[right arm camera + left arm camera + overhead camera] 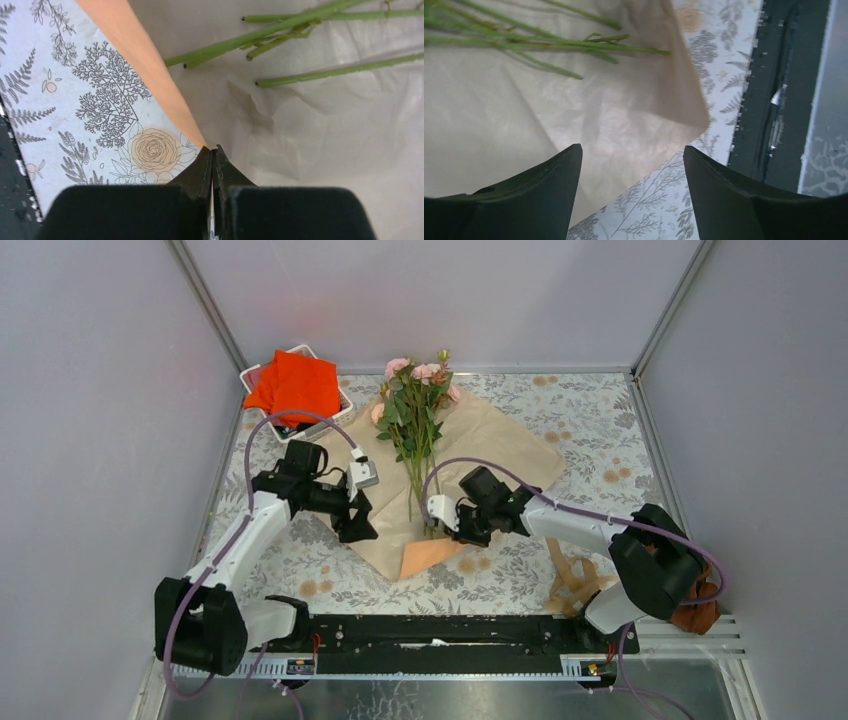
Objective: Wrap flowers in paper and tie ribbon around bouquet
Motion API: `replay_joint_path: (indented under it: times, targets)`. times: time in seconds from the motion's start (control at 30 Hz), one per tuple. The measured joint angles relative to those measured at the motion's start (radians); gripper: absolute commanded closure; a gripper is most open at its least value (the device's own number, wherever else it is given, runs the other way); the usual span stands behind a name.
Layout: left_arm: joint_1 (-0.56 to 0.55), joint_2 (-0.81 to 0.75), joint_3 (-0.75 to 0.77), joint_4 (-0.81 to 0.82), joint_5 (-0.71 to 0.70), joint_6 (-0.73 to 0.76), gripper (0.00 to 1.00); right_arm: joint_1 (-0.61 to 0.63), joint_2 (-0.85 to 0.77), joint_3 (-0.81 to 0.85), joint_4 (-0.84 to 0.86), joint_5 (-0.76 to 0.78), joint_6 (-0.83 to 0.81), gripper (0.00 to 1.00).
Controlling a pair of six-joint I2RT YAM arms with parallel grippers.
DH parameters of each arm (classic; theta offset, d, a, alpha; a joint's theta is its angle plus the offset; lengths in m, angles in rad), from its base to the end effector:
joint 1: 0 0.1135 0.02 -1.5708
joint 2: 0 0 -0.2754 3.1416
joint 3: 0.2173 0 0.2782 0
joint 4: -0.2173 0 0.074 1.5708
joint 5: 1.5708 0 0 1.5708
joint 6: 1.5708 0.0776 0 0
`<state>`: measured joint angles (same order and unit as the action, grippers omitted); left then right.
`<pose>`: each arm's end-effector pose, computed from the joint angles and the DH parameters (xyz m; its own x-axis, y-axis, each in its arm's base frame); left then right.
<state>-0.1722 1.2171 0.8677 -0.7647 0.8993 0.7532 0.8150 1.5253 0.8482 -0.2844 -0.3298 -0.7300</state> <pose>0.2401 -0.1034 0.2255 -0.3395 0.4910 -0.8023 0.9307 0.2988 -0.2110 0.2157 0.2655 0.1443 0.1248 -0.7875 -0.6036 -0.9829 -0.0149 -0.1837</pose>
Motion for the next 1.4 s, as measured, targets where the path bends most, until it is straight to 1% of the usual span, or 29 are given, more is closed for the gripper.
replay_joint_path:
  times: [0.07, 0.17, 0.2, 0.4, 0.57, 0.63, 0.67, 0.73, 0.8, 0.83, 0.87, 0.9, 0.93, 0.97, 1.0, 1.03, 1.13, 1.2, 1.27, 1.33, 1.4]
  targets:
    - [-0.025, -0.04, -0.03, -0.01, 0.038, 0.044, 0.12, -0.037, 0.002, 0.008, -0.006, -0.031, 0.051, 1.0]
    - [-0.081, -0.034, -0.044, -0.006, 0.06, 0.075, 0.02, -0.068, 0.014, 0.025, -0.016, -0.06, 0.115, 1.0]
    - [-0.103, -0.029, -0.052, 0.001, 0.057, 0.076, 0.01, -0.074, 0.022, 0.032, -0.02, -0.069, 0.135, 1.0]
    - [-0.314, 0.0, -0.103, 0.082, -0.004, 0.034, 0.01, -0.113, 0.051, 0.044, -0.024, -0.101, 0.218, 1.0]
    - [-0.392, 0.095, -0.102, 0.143, -0.033, -0.014, 0.01, -0.136, 0.05, 0.045, -0.022, -0.108, 0.259, 1.0]
    - [-0.424, 0.125, -0.103, 0.172, -0.048, -0.045, 0.03, -0.143, 0.05, 0.045, -0.022, -0.108, 0.269, 1.0]
    - [-0.44, 0.136, -0.103, 0.192, -0.06, -0.063, 0.06, -0.145, 0.05, 0.044, -0.021, -0.108, 0.272, 1.0]
    - [-0.456, 0.15, -0.103, 0.224, -0.086, -0.097, 0.18, -0.146, 0.048, 0.044, -0.021, -0.109, 0.279, 1.0]
    - [-0.465, 0.166, -0.101, 0.257, -0.121, -0.13, 0.39, -0.146, 0.043, 0.043, -0.021, -0.109, 0.283, 1.0]
    - [-0.465, 0.173, -0.1, 0.267, -0.133, -0.145, 0.55, -0.147, 0.039, 0.042, -0.021, -0.109, 0.285, 1.0]
    - [-0.465, 0.18, -0.099, 0.277, -0.146, -0.161, 0.73, -0.148, 0.033, 0.039, -0.021, -0.109, 0.286, 1.0]
    - [-0.465, 0.183, -0.098, 0.286, -0.157, -0.172, 0.88, -0.148, 0.025, 0.037, -0.022, -0.109, 0.289, 1.0]
    - [-0.465, 0.186, -0.097, 0.294, -0.168, -0.171, 1.0, -0.149, 0.016, 0.033, -0.021, -0.109, 0.293, 1.0]
    - [-0.465, 0.186, -0.096, 0.299, -0.175, -0.189, 1.0, -0.15, 0.008, 0.03, -0.021, -0.109, 0.296, 1.0]
    - [-0.465, 0.186, -0.093, 0.303, -0.182, -0.193, 1.0, -0.151, -0.001, 0.027, -0.022, -0.109, 0.301, 0.97]
    - [-0.465, 0.186, -0.09, 0.306, -0.188, -0.203, 1.0, -0.153, -0.009, 0.023, -0.021, -0.109, 0.306, 0.88]
    - [-0.465, 0.188, -0.06, 0.307, -0.23, -0.222, 1.0, -0.161, -0.035, 0.016, -0.025, -0.106, 0.346, 0.68]
    - [-0.465, 0.198, -0.029, 0.308, -0.272, -0.23, 1.0, -0.175, -0.056, 0.016, -0.026, -0.109, 0.387, 0.58]
    - [-0.465, 0.218, 0.005, 0.311, -0.324, -0.235, 1.0, -0.209, -0.089, 0.014, -0.018, -0.117, 0.45, 0.49]
    - [-0.465, 0.244, 0.036, 0.314, -0.375, -0.236, 1.0, -0.259, -0.138, 0.006, 0.001, -0.127, 0.523, 0.45]
    - [-0.465, 0.272, 0.062, 0.314, -0.414, -0.236, 1.0, -0.323, -0.204, -0.009, 0.038, -0.131, 0.608, 0.45]
